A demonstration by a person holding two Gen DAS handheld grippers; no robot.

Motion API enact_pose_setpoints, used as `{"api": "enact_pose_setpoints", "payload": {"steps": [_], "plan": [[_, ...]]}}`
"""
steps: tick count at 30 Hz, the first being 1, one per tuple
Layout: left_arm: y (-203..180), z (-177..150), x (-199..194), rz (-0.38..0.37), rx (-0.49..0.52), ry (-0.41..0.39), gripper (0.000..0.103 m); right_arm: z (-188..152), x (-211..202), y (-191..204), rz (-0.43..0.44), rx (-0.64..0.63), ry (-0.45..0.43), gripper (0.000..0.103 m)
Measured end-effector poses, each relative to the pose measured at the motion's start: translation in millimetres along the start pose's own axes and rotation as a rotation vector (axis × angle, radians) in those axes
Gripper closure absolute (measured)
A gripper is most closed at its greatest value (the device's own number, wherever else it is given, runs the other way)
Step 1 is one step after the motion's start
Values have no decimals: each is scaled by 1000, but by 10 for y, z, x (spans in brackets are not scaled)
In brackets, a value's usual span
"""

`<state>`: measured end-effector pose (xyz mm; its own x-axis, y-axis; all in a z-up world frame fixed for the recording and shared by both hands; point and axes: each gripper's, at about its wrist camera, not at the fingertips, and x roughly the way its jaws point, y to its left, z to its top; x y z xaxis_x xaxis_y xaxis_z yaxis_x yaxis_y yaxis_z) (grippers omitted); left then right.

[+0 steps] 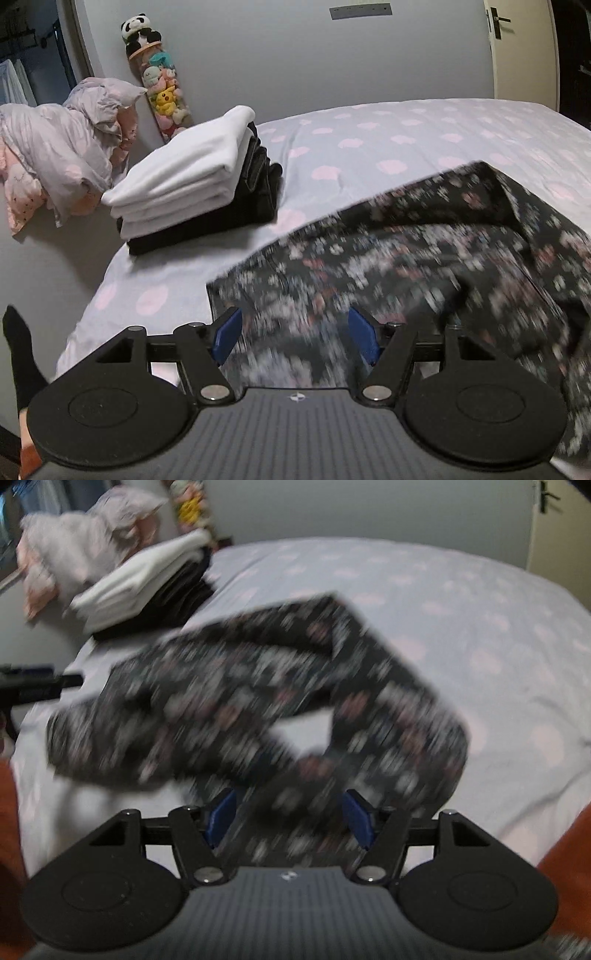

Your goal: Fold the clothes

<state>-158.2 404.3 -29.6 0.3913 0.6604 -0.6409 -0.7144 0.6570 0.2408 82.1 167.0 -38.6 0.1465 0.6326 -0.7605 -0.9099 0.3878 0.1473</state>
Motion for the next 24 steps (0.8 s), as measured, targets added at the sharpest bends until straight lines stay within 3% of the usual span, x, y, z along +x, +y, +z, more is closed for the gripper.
{"api": "enact_pose_setpoints", "payload": {"steps": [5, 8, 10, 12, 13, 14, 15, 20, 24], "plan": [[89, -290, -151, 20, -86, 9, 28, -281, 310, 233, 17, -24, 66, 36], [231, -447, -195, 44, -155, 33, 28, -365, 520, 344, -22, -62, 72, 36], [341, -544, -182, 55, -200, 60, 28, -408, 644, 366, -72, -83, 84, 43], [442, -636, -150, 70, -234, 84, 28, -442, 705, 346, -75, -77, 93, 60], [493, -681, -135, 78, -251, 97, 28, -450, 679, 337, -63, -69, 85, 66], [518, -715, -122, 87, -261, 101, 28, -448, 629, 351, -88, -81, 74, 79], [536, -744, -110, 95, -269, 103, 28, -437, 559, 366, -123, -105, 53, 83], [535, -764, -68, 88, -284, 104, 28, -140, -56, 139, -178, -113, -93, 87], [492, -730, -41, 90, -271, 96, 28, 363, -586, -257, -269, -64, -193, 87]]}}
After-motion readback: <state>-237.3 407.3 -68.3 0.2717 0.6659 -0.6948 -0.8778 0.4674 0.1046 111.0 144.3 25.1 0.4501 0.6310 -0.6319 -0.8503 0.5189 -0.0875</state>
